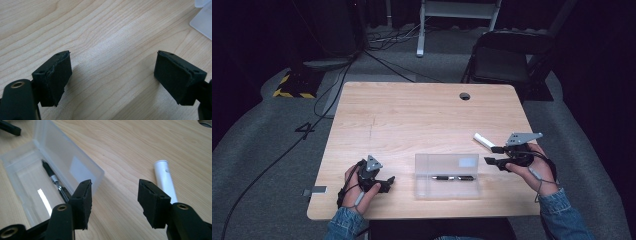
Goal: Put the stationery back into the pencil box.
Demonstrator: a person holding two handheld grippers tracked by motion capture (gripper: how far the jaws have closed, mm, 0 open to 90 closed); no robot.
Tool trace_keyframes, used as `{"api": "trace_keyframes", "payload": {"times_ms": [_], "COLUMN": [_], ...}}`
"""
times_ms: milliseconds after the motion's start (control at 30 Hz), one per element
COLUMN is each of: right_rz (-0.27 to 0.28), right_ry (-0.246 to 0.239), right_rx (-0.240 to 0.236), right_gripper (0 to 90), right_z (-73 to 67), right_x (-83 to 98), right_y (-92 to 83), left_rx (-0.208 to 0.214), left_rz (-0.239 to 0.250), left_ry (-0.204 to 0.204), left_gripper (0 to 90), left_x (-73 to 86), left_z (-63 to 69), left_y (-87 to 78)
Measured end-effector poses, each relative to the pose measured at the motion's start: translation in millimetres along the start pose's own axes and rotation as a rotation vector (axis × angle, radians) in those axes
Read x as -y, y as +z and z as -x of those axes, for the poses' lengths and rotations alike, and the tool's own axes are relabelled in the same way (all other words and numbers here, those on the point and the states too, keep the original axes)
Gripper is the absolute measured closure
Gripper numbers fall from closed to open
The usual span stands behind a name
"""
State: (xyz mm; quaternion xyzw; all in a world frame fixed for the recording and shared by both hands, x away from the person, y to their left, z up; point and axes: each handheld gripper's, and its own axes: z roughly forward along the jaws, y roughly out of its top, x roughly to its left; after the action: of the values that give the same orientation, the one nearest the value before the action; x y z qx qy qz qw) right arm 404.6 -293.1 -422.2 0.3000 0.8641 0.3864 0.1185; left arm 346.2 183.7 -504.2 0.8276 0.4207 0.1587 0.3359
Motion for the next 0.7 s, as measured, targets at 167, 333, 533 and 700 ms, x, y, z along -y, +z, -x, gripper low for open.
{"api": "trace_keyframes", "payload": {"times_ms": [167,333,533,700], "right_rz": [0.001,-0.019,-0.060,-0.084], "right_ry": [0.036,0.074,0.102,0.168], "right_rx": [0.047,0.094,0.134,0.175], "right_gripper": [45.5,44.4,41.2,38.0], "right_z": [14.3,28.5,42.0,57.4], "right_x": [4.8,13.0,23.1,38.6], "right_y": [-5.6,-7.5,-5.6,-3.0], "left_rx": [0.000,0.000,-0.001,-0.001], "left_rz": [0.000,0.000,0.000,0.000], "left_ry": [0.000,0.000,0.000,0.000], "left_gripper": [15.0,15.0,15.0,15.0], "left_x": [0.0,0.0,0.0,0.0], "left_z": [0.0,0.0,0.0,0.1], "left_y": [0.0,0.0,0.0,0.0]}}
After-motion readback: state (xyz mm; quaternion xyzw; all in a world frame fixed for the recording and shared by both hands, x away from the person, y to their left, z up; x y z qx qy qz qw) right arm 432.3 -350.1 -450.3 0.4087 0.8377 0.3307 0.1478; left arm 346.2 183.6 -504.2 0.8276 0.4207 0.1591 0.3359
